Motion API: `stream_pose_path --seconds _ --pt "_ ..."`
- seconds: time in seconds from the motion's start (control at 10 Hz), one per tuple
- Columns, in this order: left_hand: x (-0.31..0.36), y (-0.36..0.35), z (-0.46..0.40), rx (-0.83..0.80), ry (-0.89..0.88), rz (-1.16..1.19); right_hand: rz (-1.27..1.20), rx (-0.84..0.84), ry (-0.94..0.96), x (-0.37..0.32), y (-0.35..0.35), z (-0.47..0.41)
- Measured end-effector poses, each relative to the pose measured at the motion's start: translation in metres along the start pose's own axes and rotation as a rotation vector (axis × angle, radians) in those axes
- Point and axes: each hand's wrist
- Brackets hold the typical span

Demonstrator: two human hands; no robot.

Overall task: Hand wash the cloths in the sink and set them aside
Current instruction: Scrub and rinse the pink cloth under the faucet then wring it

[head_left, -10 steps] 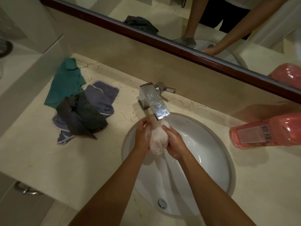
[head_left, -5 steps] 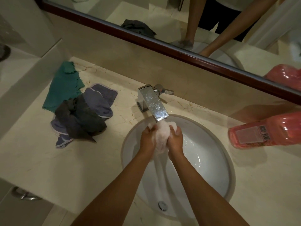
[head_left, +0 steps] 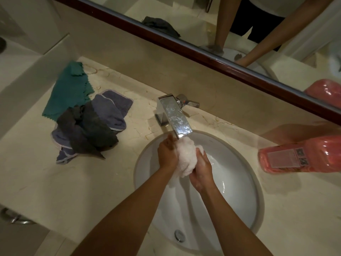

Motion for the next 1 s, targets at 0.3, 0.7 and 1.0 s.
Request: stream_pose_path --seconds 0.3,0.7,1.0 --pt "0.010 -0.010 -0.003 0.113 0.062 0.189 0.241 -0.019 0.077 0.006 -0.006 -0.012" --pt "0.011 -0.003 0.001 0.010 -0.034 0.161 0.294 0.053 0.238 0.012 -0.011 -0.014" --pt "0.000 0.037 0.004 -0.001 -0.096 0.074 0.210 0.027 0.275 0.021 -0.062 -0.027"
Point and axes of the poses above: each hand's wrist, its own z-axis away from the middle knuckle, its own y-axis out of the back of the hand, x = y × z, and after that the axes turned 12 degrees about y, right-handed
